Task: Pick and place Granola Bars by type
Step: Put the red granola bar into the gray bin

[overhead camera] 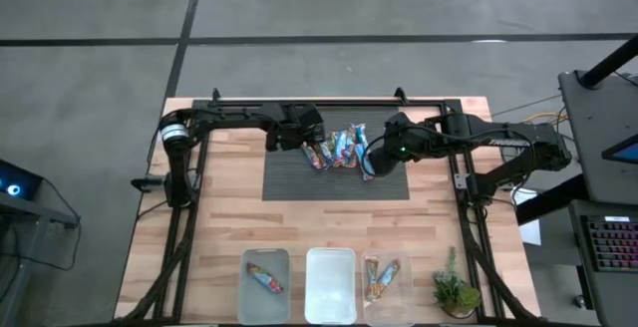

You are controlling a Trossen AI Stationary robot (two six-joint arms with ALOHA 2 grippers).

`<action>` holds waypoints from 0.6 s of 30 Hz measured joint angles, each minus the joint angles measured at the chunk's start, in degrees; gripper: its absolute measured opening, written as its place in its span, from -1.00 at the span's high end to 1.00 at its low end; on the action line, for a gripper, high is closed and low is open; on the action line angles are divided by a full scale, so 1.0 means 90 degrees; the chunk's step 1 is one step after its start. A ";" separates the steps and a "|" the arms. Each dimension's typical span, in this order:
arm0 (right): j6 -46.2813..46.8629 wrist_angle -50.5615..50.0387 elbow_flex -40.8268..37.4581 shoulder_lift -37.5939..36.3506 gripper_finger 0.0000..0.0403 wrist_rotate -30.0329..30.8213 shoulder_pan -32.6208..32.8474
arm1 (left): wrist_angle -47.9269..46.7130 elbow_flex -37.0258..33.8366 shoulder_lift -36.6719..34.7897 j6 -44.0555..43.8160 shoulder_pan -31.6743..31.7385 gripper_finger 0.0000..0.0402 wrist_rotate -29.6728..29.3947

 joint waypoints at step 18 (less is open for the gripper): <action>-0.0013 0.0119 0.0000 0.0000 0.96 0.0000 0.0002 | 0.0181 0.0012 0.0500 -0.0570 0.0012 0.12 0.0442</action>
